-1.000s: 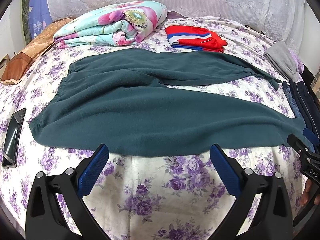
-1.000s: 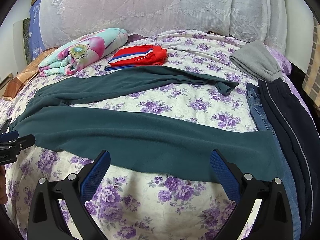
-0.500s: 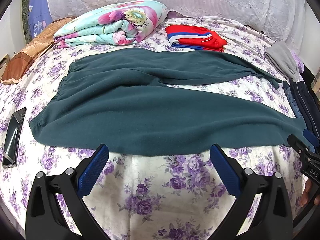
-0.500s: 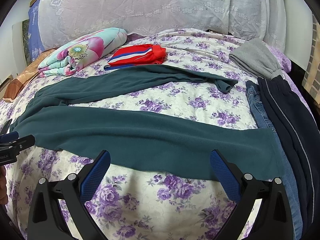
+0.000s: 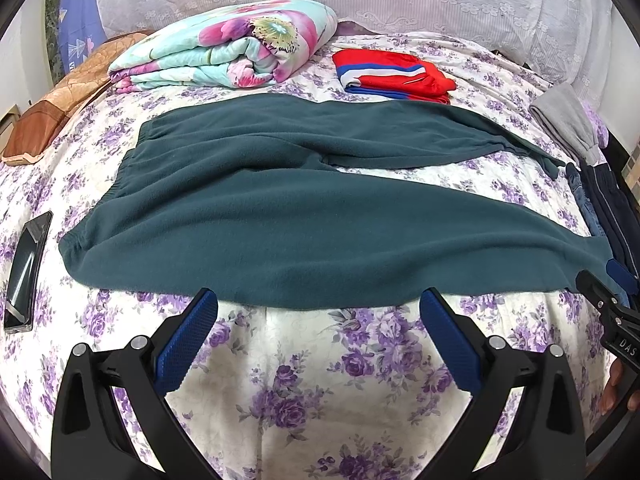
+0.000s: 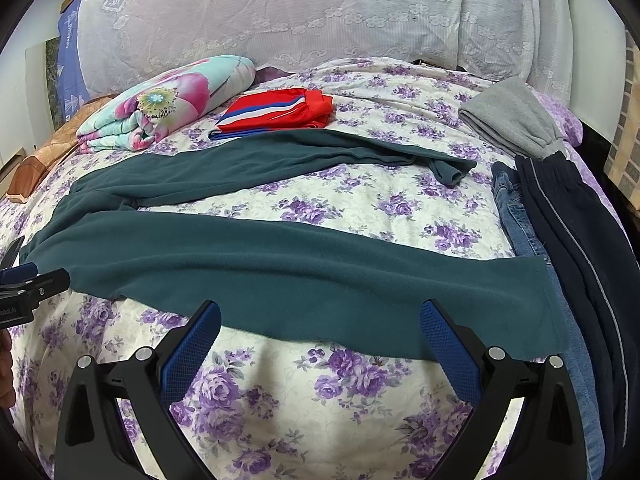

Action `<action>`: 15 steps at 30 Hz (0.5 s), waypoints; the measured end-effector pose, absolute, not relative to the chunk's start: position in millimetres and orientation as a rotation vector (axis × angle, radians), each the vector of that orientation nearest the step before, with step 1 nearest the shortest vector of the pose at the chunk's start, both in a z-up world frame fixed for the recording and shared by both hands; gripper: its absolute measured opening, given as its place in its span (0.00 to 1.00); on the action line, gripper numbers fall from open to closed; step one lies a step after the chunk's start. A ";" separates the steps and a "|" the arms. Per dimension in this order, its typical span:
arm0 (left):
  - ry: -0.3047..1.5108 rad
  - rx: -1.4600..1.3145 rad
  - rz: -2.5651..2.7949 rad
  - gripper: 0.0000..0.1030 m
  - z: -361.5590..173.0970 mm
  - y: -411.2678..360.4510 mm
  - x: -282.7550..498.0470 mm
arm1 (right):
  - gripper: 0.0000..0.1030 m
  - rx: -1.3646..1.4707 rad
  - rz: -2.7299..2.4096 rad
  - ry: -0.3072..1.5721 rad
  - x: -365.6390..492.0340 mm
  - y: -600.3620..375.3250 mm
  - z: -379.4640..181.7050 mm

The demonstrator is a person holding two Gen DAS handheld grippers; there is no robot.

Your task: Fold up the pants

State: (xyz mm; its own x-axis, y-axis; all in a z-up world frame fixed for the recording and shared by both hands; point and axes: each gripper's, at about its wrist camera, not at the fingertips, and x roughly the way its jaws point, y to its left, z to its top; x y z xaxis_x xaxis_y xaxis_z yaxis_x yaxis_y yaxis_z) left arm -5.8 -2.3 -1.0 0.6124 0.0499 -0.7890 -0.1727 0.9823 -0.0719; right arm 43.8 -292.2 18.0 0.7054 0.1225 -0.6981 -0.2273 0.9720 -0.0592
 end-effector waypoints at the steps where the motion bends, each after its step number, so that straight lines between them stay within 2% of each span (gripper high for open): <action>1: 0.903 -0.147 0.127 0.96 -1.0 -1.5 -5.3 | 0.97 -0.144 0.183 0.763 44.1 -294.6 18.0; 6: 0.916 -0.202 0.164 0.96 -3.4 32.5 -1.0 | 0.97 -0.113 0.111 0.772 46.9 -315.4 18.9; 15: 0.945 -0.358 0.431 0.96 -5.8 161.2 -14.7 | 0.97 -0.105 0.101 0.781 50.4 -322.4 13.0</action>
